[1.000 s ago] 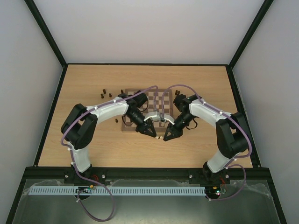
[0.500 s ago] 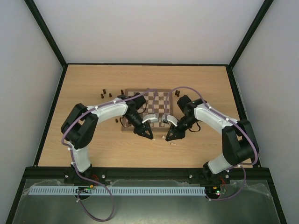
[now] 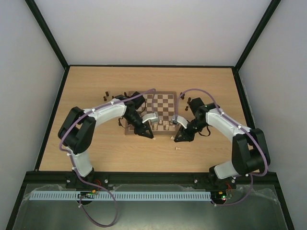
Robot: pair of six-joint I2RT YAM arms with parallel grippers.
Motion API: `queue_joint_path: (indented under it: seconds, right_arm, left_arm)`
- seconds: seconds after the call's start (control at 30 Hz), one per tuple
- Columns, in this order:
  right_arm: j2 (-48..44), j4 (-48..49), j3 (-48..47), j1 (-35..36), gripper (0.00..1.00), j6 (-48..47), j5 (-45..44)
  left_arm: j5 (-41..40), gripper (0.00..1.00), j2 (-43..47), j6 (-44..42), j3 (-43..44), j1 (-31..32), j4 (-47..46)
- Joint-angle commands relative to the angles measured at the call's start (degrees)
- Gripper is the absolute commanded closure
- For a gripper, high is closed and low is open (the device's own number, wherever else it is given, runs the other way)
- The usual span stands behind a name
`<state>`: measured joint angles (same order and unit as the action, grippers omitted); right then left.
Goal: Set up the chess pieces on the board
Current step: Place the chess piece on the chessboard.
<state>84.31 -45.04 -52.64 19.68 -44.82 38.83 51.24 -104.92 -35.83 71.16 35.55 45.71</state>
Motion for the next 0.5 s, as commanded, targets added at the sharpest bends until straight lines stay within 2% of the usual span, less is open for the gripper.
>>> queue_joint_path:
  seconds: [0.0, 0.23, 0.47]
  right_arm:
    - [-3.69, -1.00, 1.55, -1.53, 0.96, 0.42, -0.97]
    - [-6.89, 0.14, 2.90, -2.50, 0.96, 1.37, -2.19]
    - [-8.22, 0.35, 2.85, -2.78, 0.96, 1.93, -2.62]
  left_arm:
    - [-5.15, 0.95, 5.04, 1.73, -0.45, -2.12, 0.08]
    - [-19.21, 0.93, 10.43, 4.51, -0.61, -3.63, 1.86]
    - [-32.25, 0.92, 12.13, 6.07, 0.75, -4.26, 7.46]
